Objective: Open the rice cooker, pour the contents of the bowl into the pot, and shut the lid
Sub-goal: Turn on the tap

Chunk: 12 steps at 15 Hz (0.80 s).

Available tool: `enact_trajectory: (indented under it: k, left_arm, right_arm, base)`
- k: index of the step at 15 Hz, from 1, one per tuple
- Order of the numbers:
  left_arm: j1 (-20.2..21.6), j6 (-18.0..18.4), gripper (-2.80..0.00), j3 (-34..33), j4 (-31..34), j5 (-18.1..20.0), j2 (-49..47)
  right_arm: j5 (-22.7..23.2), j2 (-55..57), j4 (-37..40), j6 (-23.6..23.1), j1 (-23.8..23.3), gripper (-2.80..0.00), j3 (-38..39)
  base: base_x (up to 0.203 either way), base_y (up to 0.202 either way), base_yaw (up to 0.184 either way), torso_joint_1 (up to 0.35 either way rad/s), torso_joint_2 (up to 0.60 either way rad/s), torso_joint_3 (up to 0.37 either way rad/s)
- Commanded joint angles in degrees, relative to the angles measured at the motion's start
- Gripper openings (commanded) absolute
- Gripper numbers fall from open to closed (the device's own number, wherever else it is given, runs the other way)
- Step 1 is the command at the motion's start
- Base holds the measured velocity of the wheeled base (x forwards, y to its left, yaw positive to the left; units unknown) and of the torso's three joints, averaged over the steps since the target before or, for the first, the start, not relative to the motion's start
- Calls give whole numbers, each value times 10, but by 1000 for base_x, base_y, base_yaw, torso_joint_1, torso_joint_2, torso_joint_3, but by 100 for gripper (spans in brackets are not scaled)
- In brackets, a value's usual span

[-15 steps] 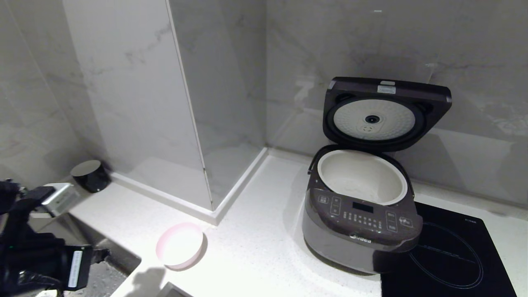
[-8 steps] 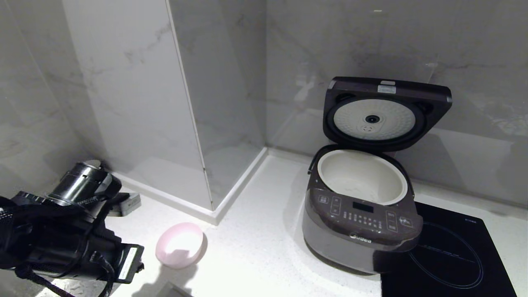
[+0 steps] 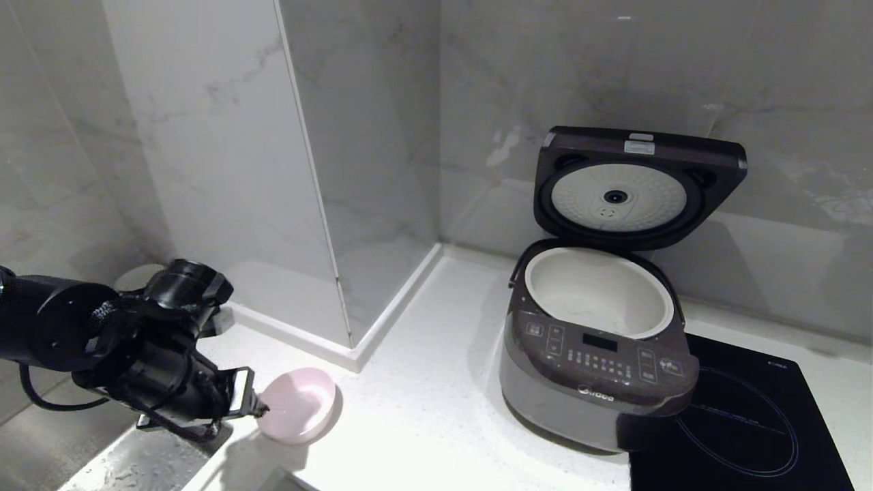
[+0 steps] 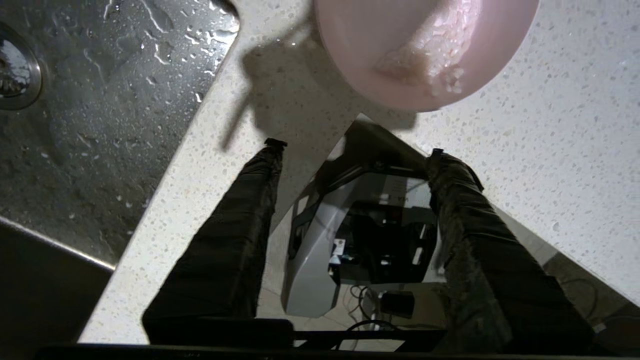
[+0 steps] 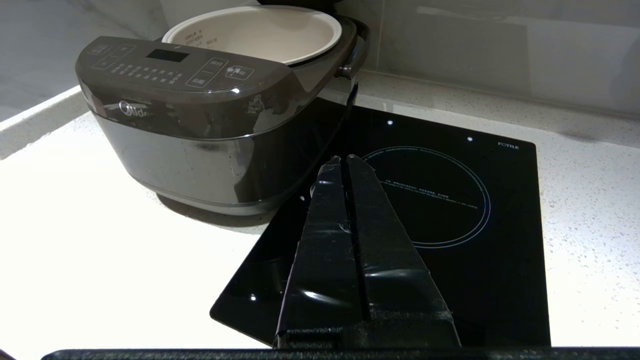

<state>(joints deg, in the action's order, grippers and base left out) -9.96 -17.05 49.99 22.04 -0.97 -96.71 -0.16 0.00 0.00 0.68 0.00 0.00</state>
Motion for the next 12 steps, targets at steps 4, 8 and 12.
enact_trajectory:
  k: [4,8,12]
  left_arm:
    - [178,10,0,-30,-4,1,116]
    - [417,98,0,-111,-122,6,143]
    - [594,172,0,-191,-235,37,174]
  right_arm:
    - [0,0,0,0,0,-280,0]
    - [0,0,0,0,0,-280,0]
    - [0,0,0,0,0,-280,0]
  base:
    - [0,0,0,0,0,0]
    - [0,0,0,0,0,0]
    - [0,0,0,0,0,0]
